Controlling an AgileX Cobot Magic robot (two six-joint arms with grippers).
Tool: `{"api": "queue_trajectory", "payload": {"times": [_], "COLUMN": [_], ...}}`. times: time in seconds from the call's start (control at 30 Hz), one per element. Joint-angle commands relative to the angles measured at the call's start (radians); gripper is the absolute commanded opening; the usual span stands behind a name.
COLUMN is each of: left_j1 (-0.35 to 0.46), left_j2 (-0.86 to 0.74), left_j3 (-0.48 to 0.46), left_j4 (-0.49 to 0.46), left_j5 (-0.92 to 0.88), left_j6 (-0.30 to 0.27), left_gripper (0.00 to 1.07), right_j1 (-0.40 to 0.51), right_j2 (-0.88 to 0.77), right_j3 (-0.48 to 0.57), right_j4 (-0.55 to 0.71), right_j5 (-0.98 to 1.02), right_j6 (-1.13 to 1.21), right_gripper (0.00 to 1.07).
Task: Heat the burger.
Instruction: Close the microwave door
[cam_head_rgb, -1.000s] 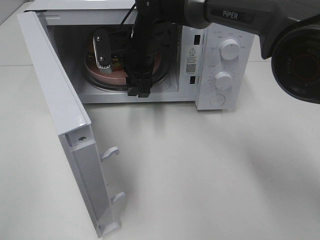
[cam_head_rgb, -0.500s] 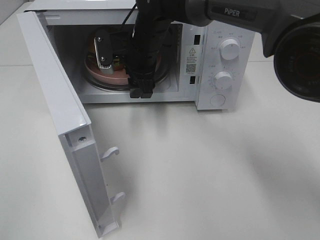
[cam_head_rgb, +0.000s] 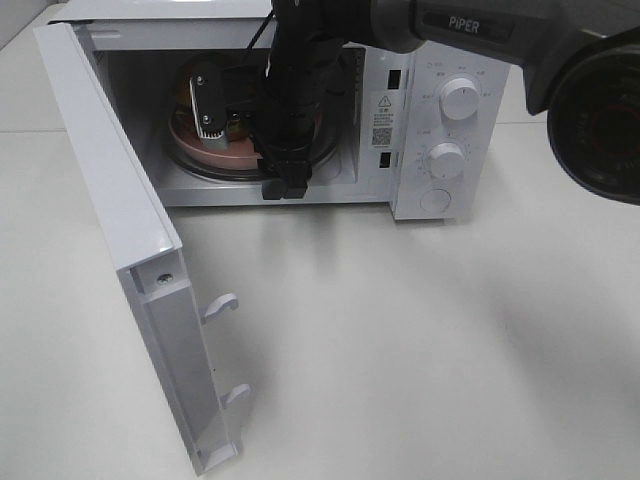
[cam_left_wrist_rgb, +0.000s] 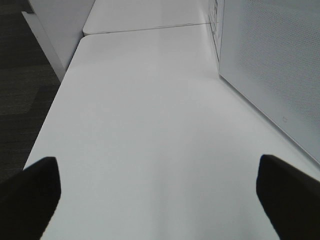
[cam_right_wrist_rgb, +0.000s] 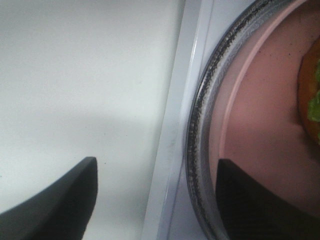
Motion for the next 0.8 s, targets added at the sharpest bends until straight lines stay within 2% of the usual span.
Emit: {"api": "queue_trajectory", "payload": {"times": [0.03,0.5,0.8], "left_j1": [-0.004,-0.004,-0.004], "left_j2": [-0.020,-0.020,-0.020], "left_j3": [0.001,0.001,0.001], "left_j4": [0.000,0.000,0.000], "left_j5": [-0.005,-0.005,-0.005], "left_j6": [-0.003,-0.003,-0.003], "left_gripper": [1.00,1.00,1.00], "right_j1": [0.000,0.000,0.000], "right_j2": [-0.010,-0.023,-0.075], "right_j3": [-0.006,0.002,0.098], "right_j4": [0.009,0.009,0.009], "right_j5": [0.020,0.037,0.018], "right_j6": [0.013,0.013,0.012], "right_gripper": [0.68,0.68,0.68]}}
